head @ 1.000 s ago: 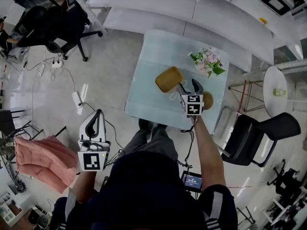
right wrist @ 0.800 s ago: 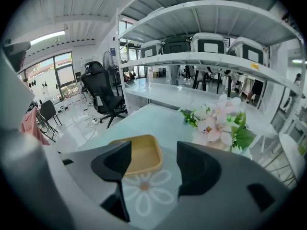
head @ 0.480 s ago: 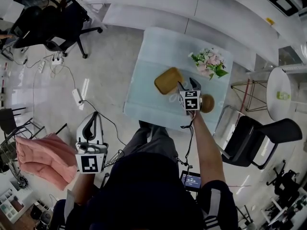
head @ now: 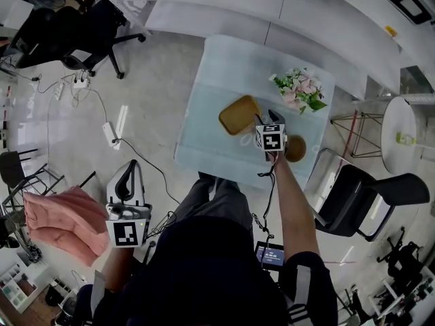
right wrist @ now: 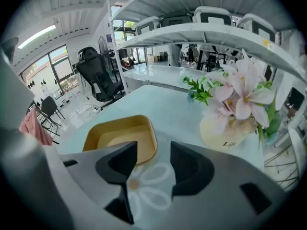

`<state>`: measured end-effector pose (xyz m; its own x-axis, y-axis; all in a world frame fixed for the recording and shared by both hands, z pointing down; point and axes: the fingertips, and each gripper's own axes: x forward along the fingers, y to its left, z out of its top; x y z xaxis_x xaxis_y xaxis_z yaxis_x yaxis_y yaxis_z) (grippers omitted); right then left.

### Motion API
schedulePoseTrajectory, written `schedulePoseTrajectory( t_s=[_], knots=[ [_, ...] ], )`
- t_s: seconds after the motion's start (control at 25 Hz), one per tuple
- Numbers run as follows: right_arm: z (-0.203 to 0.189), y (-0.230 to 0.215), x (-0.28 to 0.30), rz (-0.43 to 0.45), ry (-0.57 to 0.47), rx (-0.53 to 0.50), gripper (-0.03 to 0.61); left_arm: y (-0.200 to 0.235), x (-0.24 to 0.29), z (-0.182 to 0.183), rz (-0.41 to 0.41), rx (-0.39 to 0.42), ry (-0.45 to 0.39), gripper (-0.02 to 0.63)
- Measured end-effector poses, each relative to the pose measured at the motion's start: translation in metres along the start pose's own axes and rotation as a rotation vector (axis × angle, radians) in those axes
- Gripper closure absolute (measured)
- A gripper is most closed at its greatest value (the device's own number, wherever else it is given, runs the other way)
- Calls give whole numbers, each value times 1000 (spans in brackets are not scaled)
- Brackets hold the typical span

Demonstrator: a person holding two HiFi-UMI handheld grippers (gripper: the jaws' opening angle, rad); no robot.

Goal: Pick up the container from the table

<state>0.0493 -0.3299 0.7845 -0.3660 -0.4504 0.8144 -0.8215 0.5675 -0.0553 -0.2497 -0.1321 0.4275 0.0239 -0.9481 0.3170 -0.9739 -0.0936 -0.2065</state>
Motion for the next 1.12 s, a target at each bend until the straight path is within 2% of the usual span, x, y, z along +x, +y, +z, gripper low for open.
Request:
schedulePoseTrajectory(
  t_s=[0.08,0.24,0.48,0.96,1.12],
  knots=[
    [-3,1,4,1,16,0,364,0,2,-1,10,-17,15,611],
    [-9,3,9,-4,50,18,385,2,3,-5,-6,25,4,611],
    [-13,3,12,0,67,52,420,1,8,-7,2,-2,26,611],
    [-13,0,19,-55,112,65,475,8,15,-11,5,-24,37,611],
    [-14,-3,19,-77,125,60,501,12,15,-13,-3,7,23,611]
  ],
)
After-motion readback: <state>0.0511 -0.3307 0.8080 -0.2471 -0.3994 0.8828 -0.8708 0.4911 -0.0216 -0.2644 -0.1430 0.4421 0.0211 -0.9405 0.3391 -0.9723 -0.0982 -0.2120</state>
